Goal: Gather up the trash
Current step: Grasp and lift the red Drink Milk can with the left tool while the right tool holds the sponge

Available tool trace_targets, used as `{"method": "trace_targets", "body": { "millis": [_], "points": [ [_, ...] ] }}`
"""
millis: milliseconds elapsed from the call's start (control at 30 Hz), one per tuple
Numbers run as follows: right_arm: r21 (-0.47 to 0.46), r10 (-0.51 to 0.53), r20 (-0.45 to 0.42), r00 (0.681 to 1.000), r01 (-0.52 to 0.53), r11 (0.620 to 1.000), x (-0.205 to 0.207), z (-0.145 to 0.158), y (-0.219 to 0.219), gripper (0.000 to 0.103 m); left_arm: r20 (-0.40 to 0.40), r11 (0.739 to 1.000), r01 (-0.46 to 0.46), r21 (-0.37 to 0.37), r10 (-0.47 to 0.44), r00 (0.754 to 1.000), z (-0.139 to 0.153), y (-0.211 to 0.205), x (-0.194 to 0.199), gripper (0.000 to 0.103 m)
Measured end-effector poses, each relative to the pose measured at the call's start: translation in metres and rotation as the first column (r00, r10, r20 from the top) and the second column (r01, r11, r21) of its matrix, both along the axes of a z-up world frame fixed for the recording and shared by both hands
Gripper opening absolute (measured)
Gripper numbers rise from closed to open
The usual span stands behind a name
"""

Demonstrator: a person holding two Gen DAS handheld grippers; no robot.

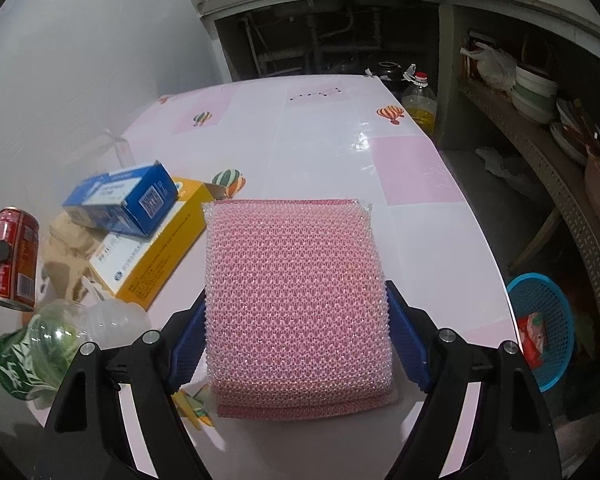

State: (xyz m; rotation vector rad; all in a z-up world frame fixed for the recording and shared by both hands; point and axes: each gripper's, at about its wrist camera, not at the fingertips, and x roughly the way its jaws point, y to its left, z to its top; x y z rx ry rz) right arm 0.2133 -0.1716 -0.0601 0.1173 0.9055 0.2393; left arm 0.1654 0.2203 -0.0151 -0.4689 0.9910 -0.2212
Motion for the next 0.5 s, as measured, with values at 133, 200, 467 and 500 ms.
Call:
{"method": "trace_targets", "body": {
  "millis": [133, 200, 467, 500],
  "points": [
    [0.045, -0.02, 0.004, 1.0, 0.019, 0.999, -0.006, 0.009, -0.007, 0.078, 0.093, 0.999, 0.007, 0.053, -0.012, 0.996, 0.021, -0.012, -0.013, 0.063],
    [0.067, -0.026, 0.007, 1.0, 0.026, 0.997, -0.009, 0.013, -0.01, 0.078, 0.14, 0.997, 0.014, 0.069, -0.024, 0.99, 0.032, -0.019, -0.018, 0.063],
    [0.186, -0.06, 0.004, 0.998, 0.058, 0.981, -0.028, 0.031, -0.029, 0.077, 0.229, 0.998, 0.03, 0.058, -0.043, 0.973, 0.052, -0.043, -0.027, 0.063],
    [0.194, -0.063, 0.002, 0.998, 0.061, 0.979, -0.03, 0.033, -0.031, 0.077, 0.237, 0.998, 0.035, 0.051, -0.046, 0.97, 0.053, -0.046, -0.027, 0.063]
  ]
}}
